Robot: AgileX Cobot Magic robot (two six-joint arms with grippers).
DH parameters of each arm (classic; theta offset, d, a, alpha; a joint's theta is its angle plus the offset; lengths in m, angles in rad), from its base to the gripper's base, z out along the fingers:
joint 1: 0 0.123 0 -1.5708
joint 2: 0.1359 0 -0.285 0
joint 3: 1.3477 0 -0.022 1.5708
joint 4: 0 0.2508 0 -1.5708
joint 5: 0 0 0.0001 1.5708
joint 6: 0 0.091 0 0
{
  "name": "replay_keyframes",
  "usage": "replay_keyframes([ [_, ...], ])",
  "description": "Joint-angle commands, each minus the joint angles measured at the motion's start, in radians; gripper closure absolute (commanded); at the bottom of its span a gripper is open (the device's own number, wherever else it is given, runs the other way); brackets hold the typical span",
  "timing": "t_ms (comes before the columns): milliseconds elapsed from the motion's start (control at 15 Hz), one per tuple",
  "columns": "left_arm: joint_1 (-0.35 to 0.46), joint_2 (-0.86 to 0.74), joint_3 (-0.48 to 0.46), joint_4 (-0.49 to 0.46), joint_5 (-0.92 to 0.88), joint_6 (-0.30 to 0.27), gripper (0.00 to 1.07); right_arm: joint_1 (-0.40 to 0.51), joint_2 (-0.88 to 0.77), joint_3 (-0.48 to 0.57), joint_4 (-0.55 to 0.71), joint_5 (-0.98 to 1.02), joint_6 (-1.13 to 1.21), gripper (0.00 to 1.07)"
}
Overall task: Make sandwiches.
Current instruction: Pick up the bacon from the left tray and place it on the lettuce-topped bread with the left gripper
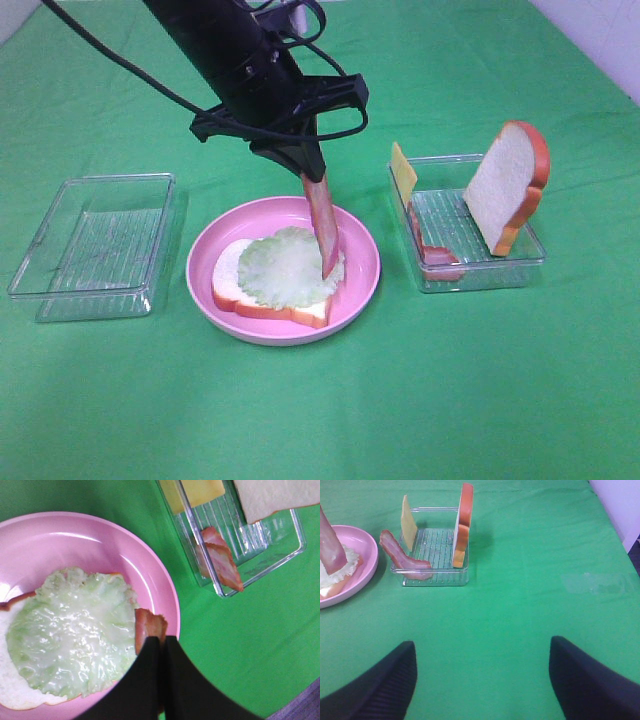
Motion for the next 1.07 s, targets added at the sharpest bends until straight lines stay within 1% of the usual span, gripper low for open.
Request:
replay_keyframes([
  [67,-0.007,0.016,0.001,0.018,0.020,0.005,1.07,-0.004,-0.013,0.002,-0.004,-0.008,-0.012,0.37],
  [133,-0.007,0.025,0.001,0.062,0.042,0.003,1.07,-0.004,-0.013,0.002,-0.004,-0.008,-0.012,0.37],
  [200,-0.007,0.034,0.001,0.085,0.058,0.000,1.07,-0.004,-0.013,0.002,-0.004,-0.008,-0.012,0.37],
  [267,-0.007,0.047,0.001,0.099,0.080,-0.017,1.07,-0.004,-0.013,0.002,-0.004,-0.008,-0.012,0.37],
  [400,-0.007,0.061,0.001,0.174,0.095,-0.069,1.07,-0.004,-0.013,0.002,-0.004,-0.008,-0.012,0.37],
  [467,-0.007,0.061,0.001,0.195,0.095,-0.091,1.07,-0.004,-0.013,0.002,-0.004,-0.008,-0.012,0.37],
  [533,-0.007,0.061,0.001,0.250,0.094,-0.138,1.07,-0.004,-0.013,0.002,-0.004,-0.008,-0.012,0.37],
  [667,-0.007,0.061,0.001,0.324,0.094,-0.196,1.07,-0.004,-0.013,0.002,-0.004,-0.008,-0.012,0.37],
  [733,-0.007,0.061,0.001,0.334,0.091,-0.208,1.07,-0.004,-0.013,0.002,-0.004,-0.008,-0.012,0.37],
  [1067,-0.007,0.061,0.001,0.344,0.090,-0.208,1.07,-0.004,-0.013,0.002,-0.004,-0.008,-0.012,0.37],
])
